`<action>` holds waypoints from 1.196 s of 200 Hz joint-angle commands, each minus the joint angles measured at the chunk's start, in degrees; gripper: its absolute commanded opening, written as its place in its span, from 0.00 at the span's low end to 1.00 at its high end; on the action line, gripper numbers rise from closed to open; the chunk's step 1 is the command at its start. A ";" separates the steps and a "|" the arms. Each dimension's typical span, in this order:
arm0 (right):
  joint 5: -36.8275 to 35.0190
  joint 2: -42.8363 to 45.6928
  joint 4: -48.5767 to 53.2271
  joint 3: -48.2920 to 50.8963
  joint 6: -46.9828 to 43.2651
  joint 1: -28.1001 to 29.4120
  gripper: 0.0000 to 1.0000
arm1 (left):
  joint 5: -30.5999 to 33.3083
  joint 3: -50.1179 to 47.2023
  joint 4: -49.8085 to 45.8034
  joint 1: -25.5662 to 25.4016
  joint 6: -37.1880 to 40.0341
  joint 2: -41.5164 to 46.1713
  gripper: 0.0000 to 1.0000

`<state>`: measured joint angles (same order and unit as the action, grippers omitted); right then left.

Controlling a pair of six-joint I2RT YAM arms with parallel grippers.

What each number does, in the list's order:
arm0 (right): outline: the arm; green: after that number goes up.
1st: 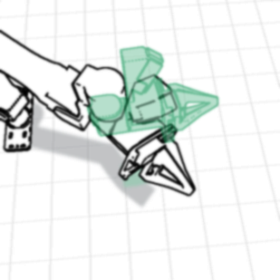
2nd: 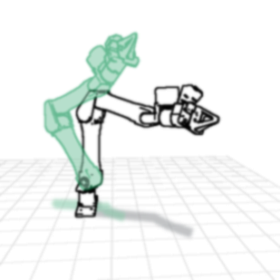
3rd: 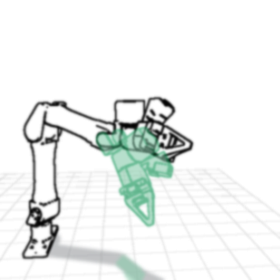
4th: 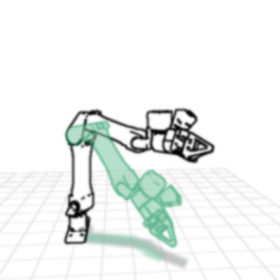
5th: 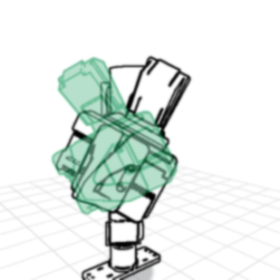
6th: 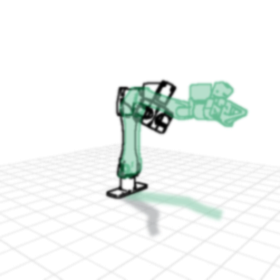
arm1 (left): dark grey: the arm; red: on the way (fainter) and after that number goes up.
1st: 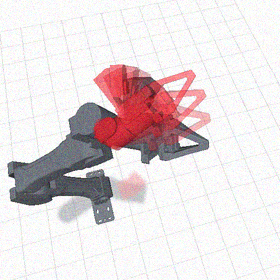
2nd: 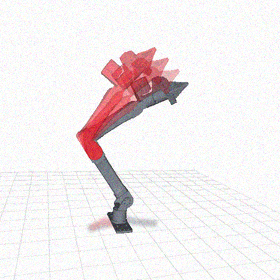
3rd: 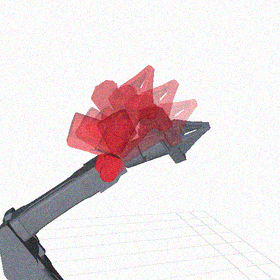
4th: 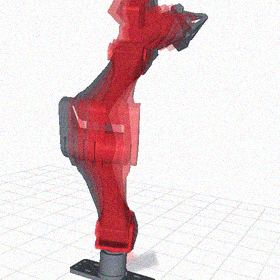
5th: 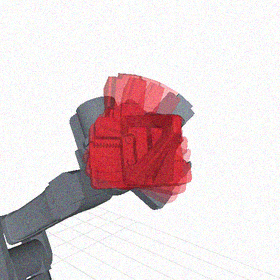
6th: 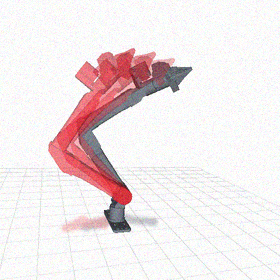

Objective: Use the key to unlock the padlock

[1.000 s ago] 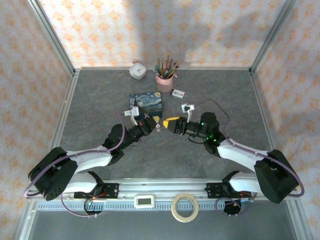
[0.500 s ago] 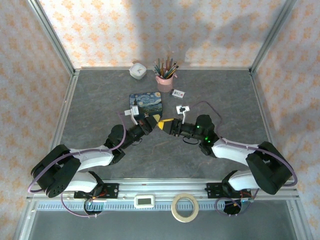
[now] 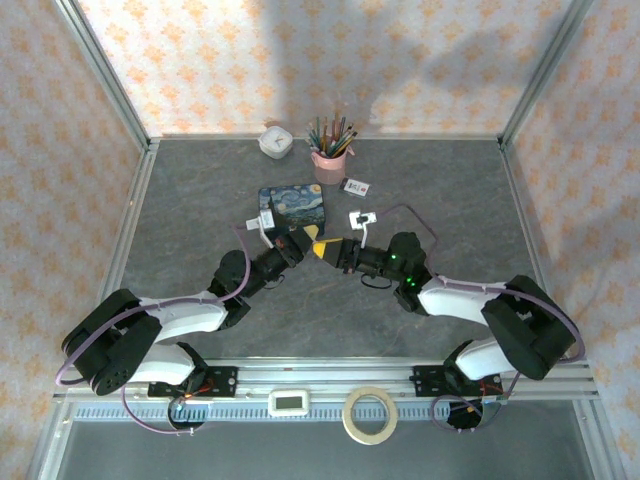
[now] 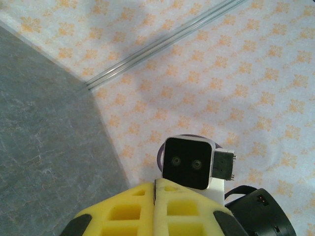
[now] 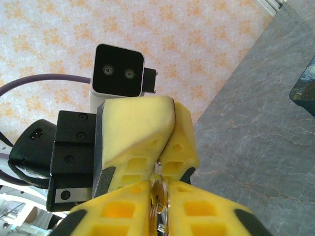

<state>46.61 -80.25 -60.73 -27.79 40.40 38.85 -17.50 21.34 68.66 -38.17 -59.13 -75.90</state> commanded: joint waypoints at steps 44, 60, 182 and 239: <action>-2.96 -0.11 -4.45 0.85 -0.24 0.35 0.00 | 1.25 -1.33 4.26 -0.65 -1.60 1.17 0.00; -3.46 0.26 -2.07 0.35 -1.82 0.35 0.00 | 2.60 -2.04 3.00 -0.54 -1.11 2.16 0.29; -26.77 6.81 48.68 -9.04 -26.16 -1.56 0.00 | 10.45 3.05 -44.14 12.68 11.86 4.00 0.65; -26.57 9.78 46.52 -6.42 -25.03 -1.97 0.00 | 8.27 11.01 -45.90 12.51 15.31 -10.67 0.59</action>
<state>21.85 -72.51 -14.00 -35.03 16.19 37.17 -8.32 29.04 25.54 -25.76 -46.72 -81.87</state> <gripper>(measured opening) 0.041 0.598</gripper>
